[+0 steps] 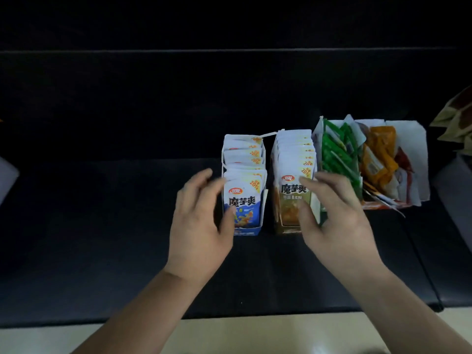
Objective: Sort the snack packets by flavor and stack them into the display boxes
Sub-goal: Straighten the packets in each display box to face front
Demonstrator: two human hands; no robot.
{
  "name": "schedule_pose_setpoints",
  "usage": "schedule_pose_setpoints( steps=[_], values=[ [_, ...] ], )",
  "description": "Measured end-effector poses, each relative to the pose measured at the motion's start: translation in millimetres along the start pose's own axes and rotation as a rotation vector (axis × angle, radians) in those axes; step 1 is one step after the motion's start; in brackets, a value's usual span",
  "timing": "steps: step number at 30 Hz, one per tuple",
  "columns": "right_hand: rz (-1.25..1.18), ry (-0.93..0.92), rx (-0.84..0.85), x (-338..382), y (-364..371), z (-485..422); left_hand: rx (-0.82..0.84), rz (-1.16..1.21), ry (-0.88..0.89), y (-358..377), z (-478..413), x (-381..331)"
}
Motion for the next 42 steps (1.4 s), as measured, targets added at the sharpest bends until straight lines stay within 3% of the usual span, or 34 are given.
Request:
schedule_pose_setpoints(
  steps=[3, 6, 10, 13, 24, 29, 36, 42],
  values=[
    [0.033, 0.026, 0.056, -12.5, -2.4, 14.3, 0.117, -0.187, 0.179, 12.3, 10.4, -14.9],
    [0.006, 0.059, 0.102, -11.9, 4.5, 20.4, 0.214, -0.379, 0.134, 27.7, 1.8, -9.8],
    [0.026, -0.068, 0.111, 5.9, 13.0, 15.5, 0.297, -0.478, 0.037, 46.5, -16.9, -3.9],
    [0.014, -0.064, 0.155, 9.5, 21.3, 13.5, 0.346, -0.533, 0.028, 51.2, -26.5, -1.9],
    [0.021, -0.119, 0.345, 28.4, 63.7, 6.3, 0.393, -0.465, -0.071, 51.6, -25.6, 15.3],
    [0.031, -0.121, 0.265, 31.3, 56.9, 8.9, 0.361, -0.465, -0.024, 47.7, -24.4, 19.5],
    [0.060, -0.125, 0.079, 23.0, 31.0, 18.8, 0.158, -0.132, 0.052, 22.4, 4.9, 14.8],
    [0.147, -0.150, 0.121, 16.7, 34.1, 26.3, 0.297, -0.251, 0.225, 32.2, 23.2, 5.4]
  ],
)
Point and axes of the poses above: each hand's wrist, its own z-axis away from the middle knuckle, its own y-axis out of the palm, x = y × z, the point moved 6 cm from there along -z, towards the middle knuckle, and after that the axes turned 7 degrees about -x, right-handed, at the moved point
